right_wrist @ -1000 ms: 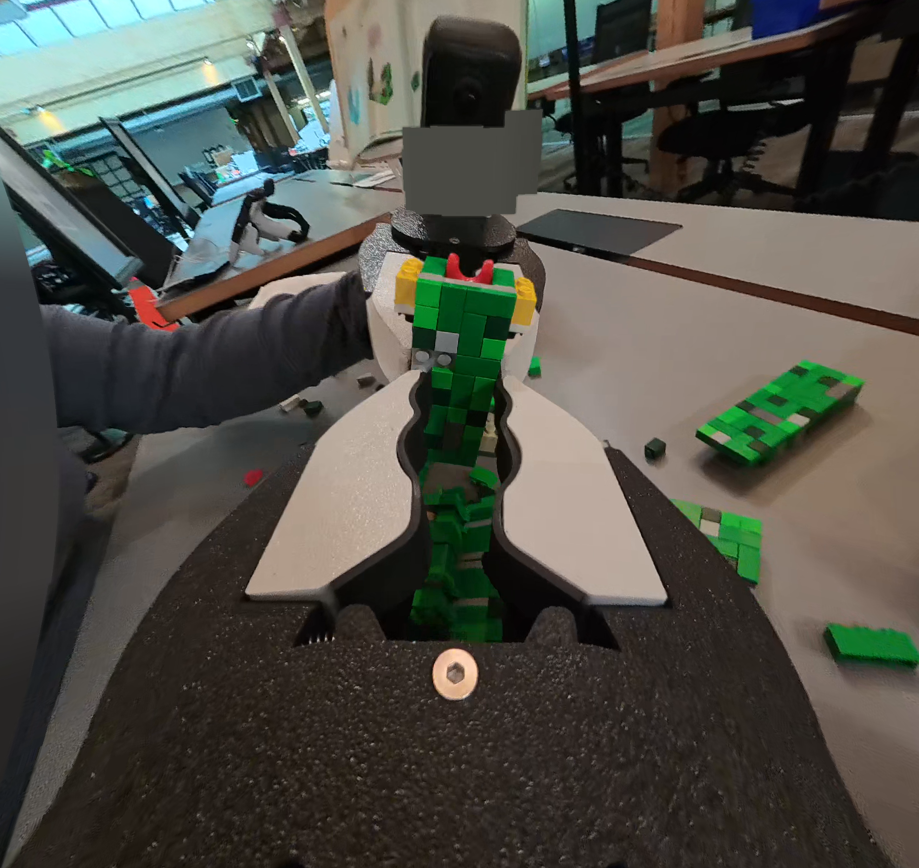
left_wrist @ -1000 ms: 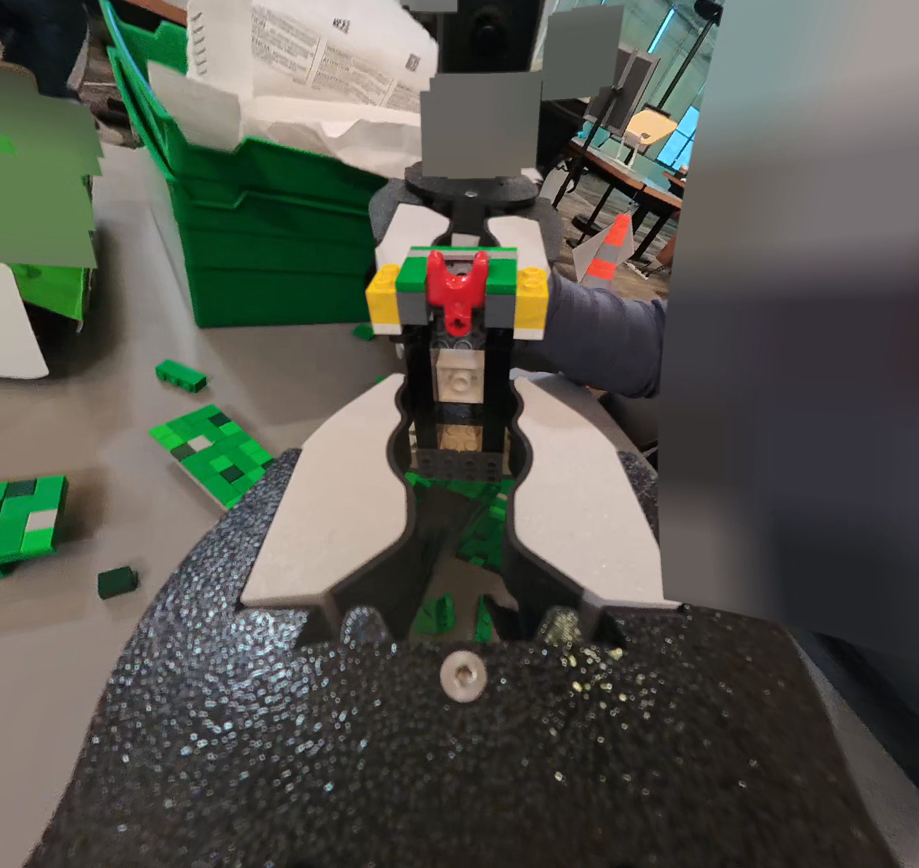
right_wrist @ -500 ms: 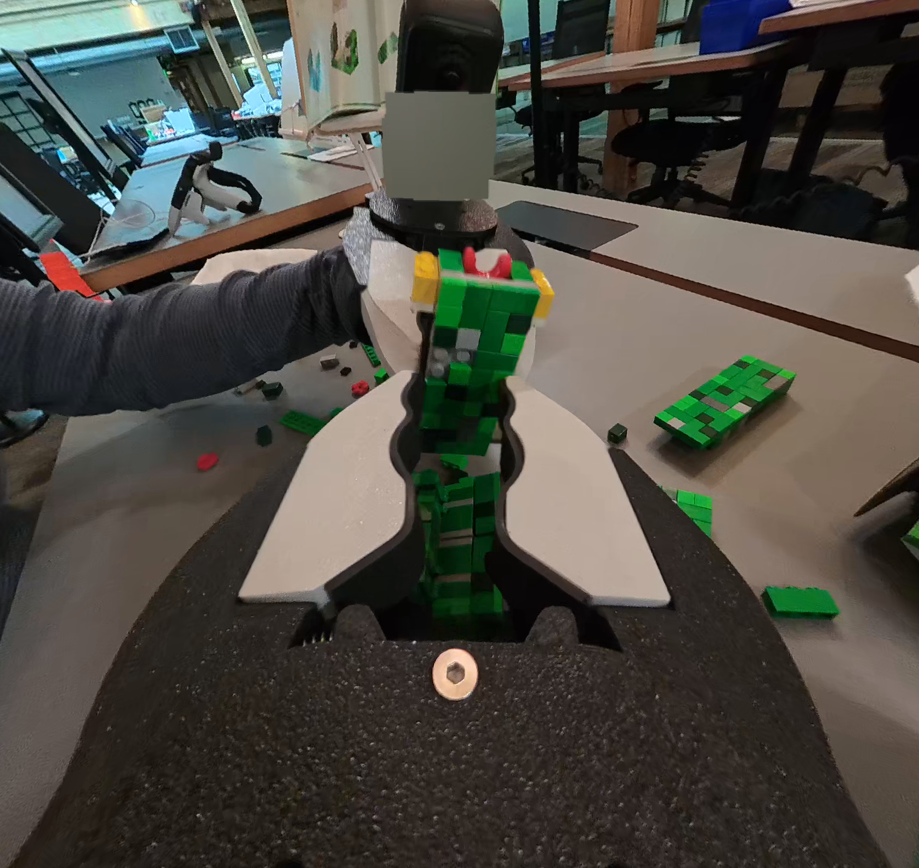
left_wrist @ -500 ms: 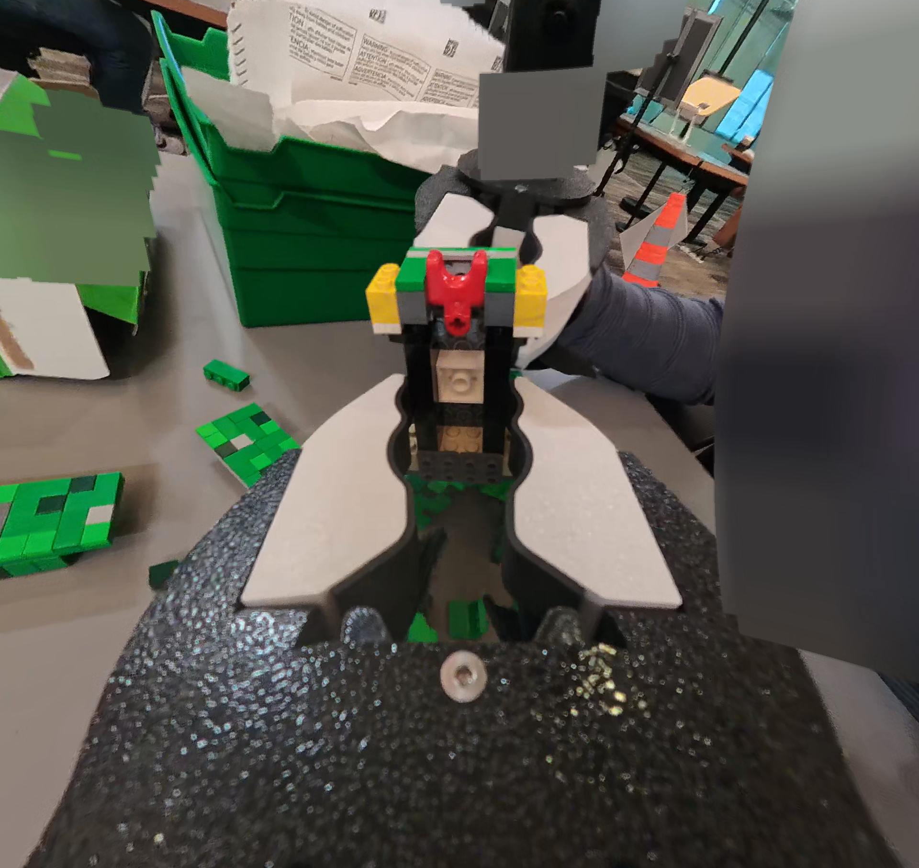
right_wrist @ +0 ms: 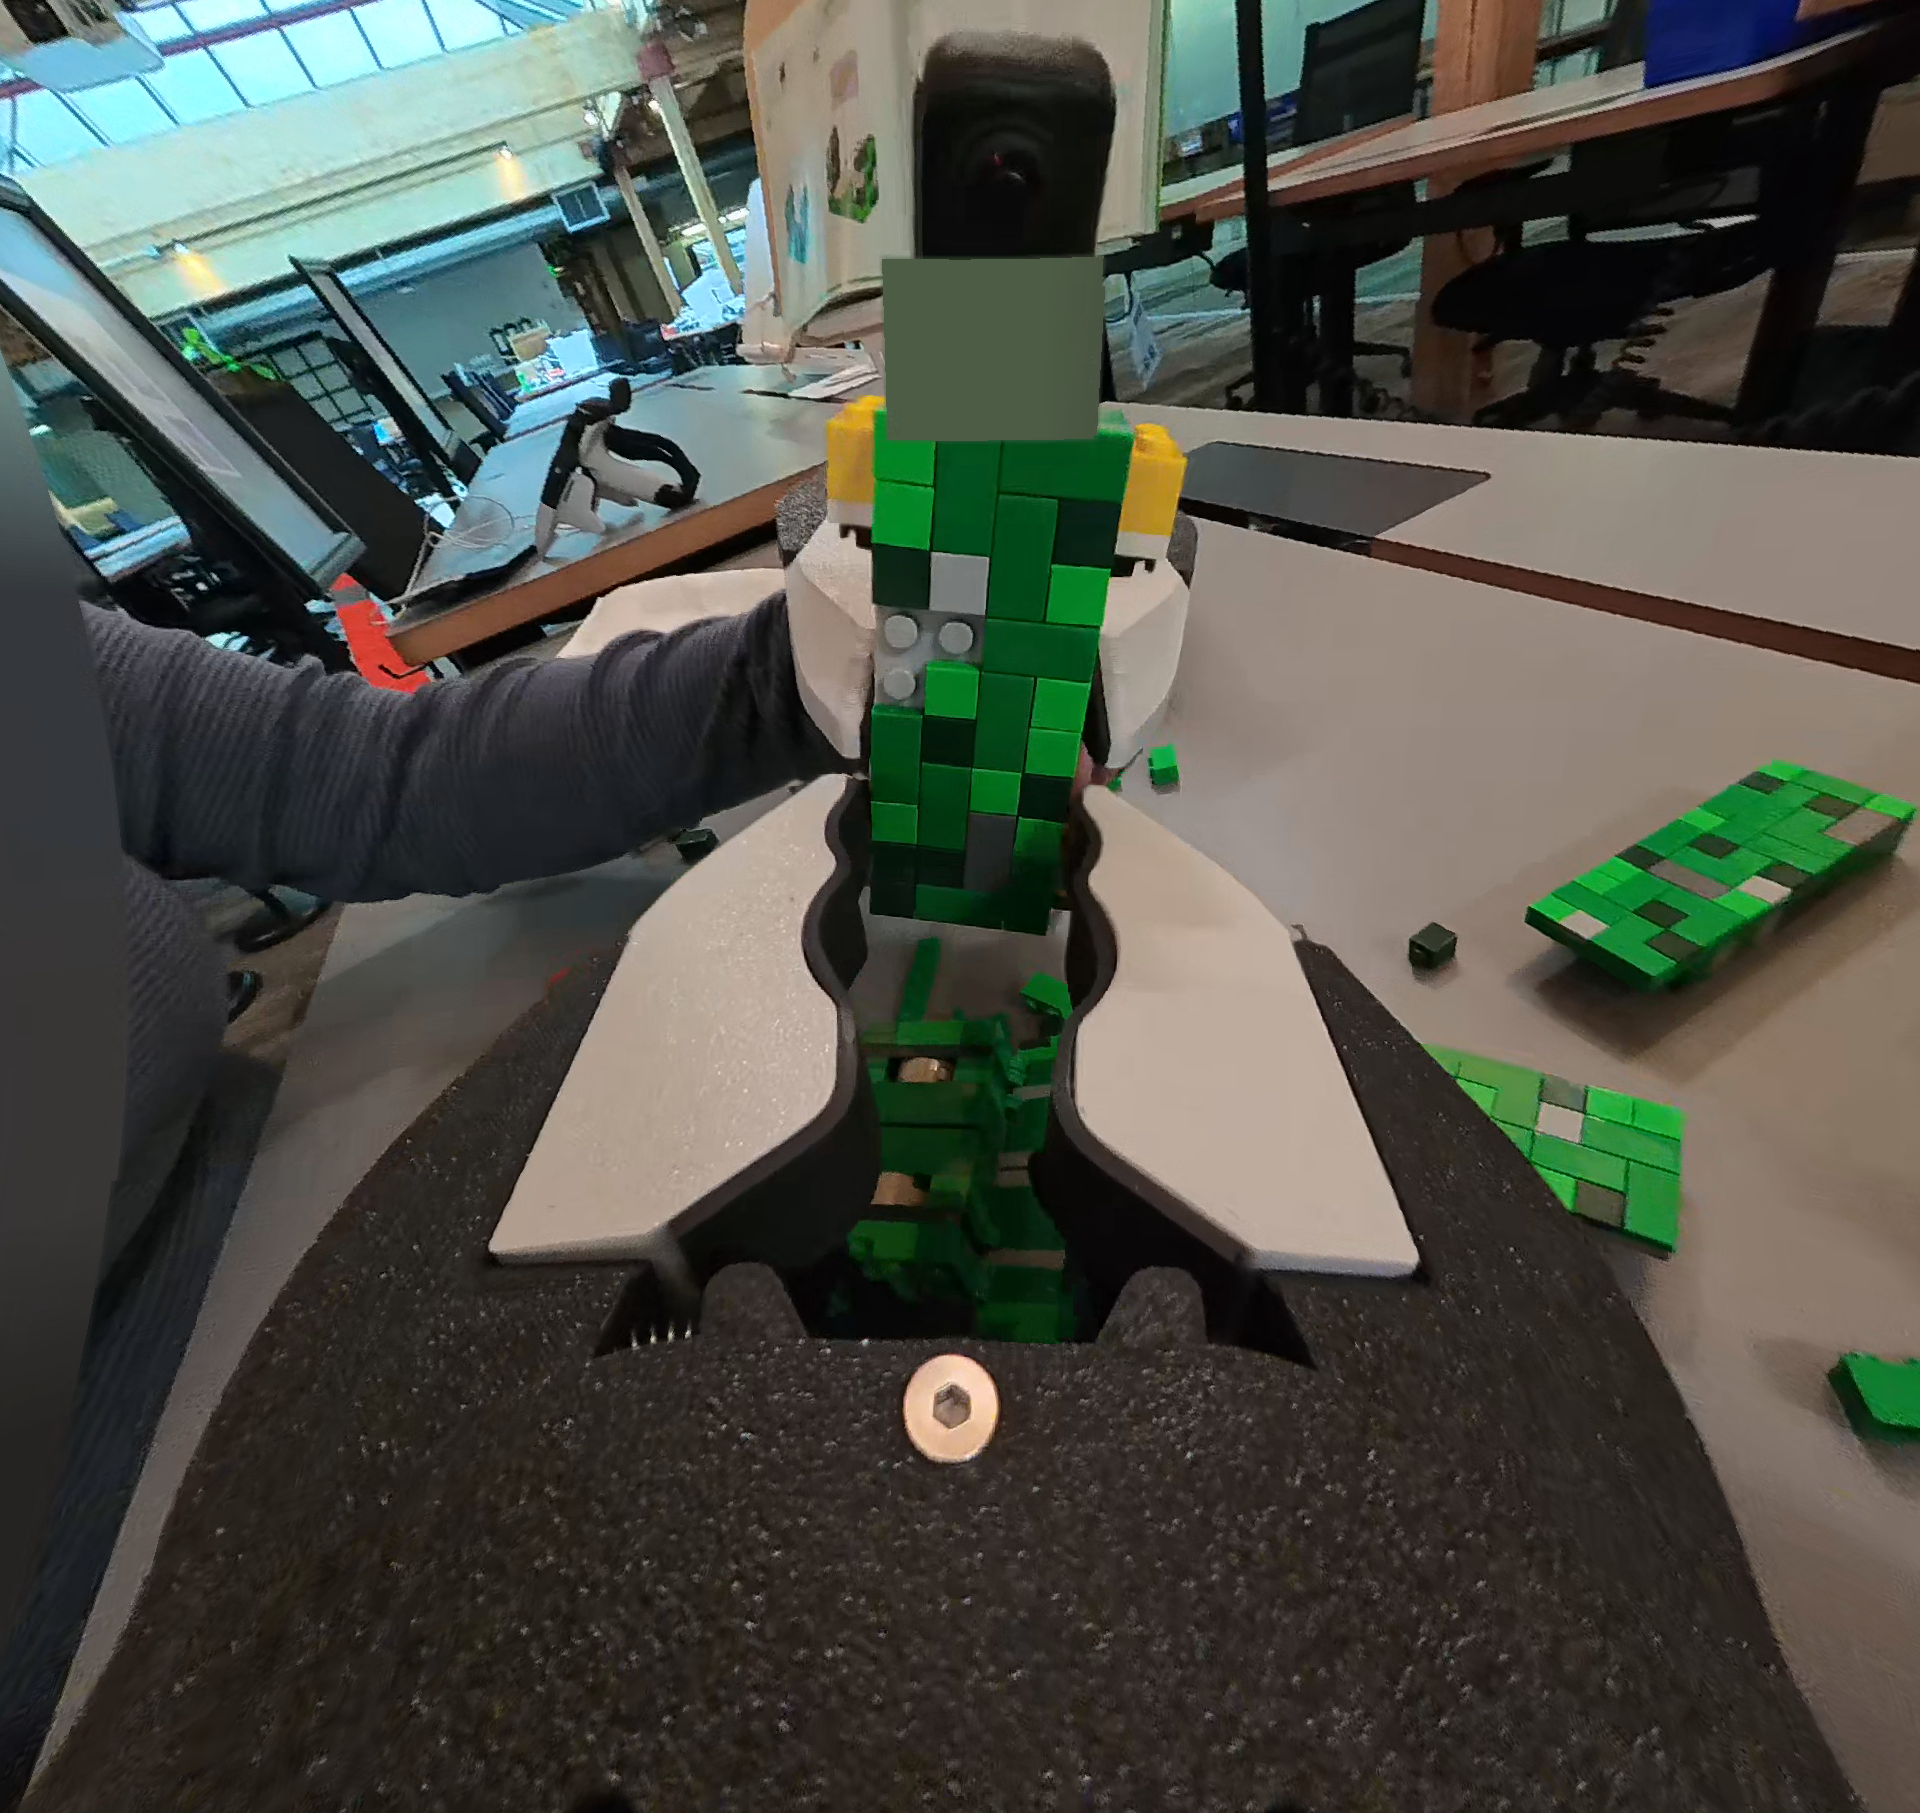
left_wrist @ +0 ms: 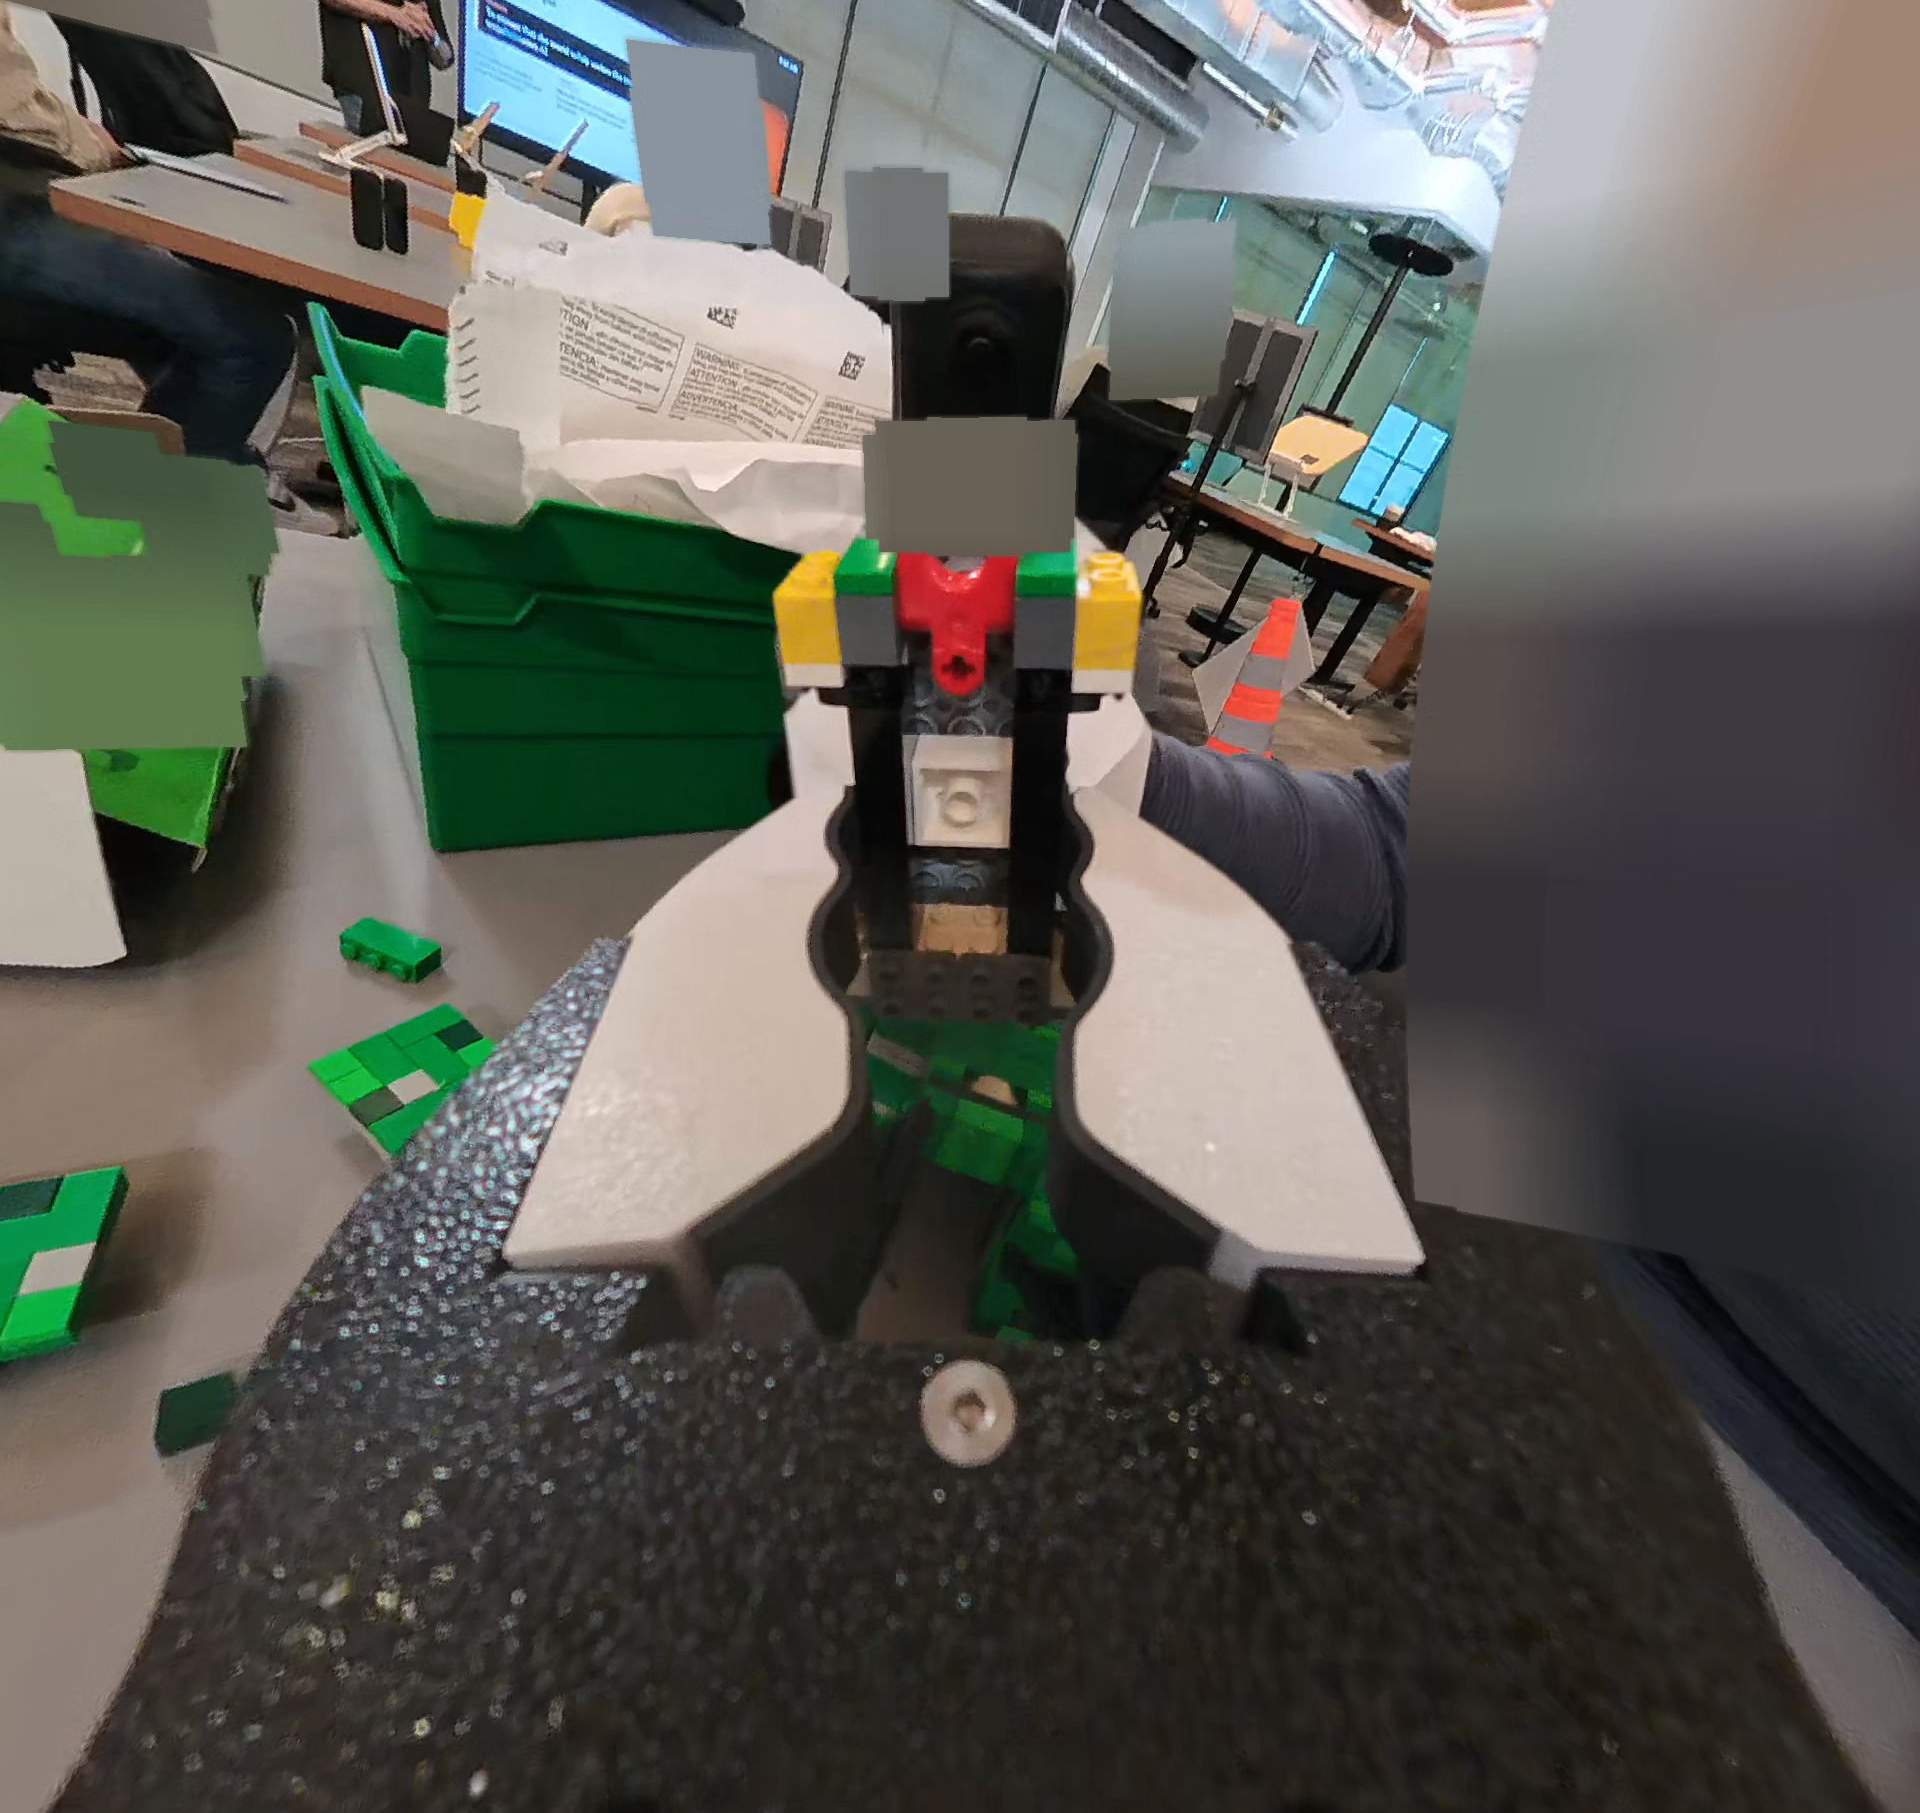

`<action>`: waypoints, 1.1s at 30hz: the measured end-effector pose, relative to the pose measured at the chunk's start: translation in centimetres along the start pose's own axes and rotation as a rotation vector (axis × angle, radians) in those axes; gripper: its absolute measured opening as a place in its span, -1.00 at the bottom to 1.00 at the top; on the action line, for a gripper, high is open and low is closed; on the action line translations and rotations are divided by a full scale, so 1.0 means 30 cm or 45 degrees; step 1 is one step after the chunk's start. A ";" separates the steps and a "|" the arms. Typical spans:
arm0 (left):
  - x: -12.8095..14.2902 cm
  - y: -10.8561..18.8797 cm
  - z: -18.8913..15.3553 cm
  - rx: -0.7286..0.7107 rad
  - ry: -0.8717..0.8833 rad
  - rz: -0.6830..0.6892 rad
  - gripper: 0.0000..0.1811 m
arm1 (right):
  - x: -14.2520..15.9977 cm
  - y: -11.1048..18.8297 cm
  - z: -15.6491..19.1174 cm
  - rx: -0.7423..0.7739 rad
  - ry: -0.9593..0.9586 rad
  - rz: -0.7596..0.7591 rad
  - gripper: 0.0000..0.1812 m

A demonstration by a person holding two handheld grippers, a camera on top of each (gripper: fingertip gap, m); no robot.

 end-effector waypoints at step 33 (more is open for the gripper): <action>-0.047 0.002 -0.034 -0.123 -0.074 -0.072 -0.89 | -0.006 0.009 -0.024 0.262 0.151 0.039 -0.61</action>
Point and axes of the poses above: each gripper's, where its closed fingertips meet, y back along the fingers, x out of its underside, z = x × y across the jaws, the point moved 6 cm from there along y, back along the fingers, and after that the axes turned 13 degrees about y, right-handed, at the moved point
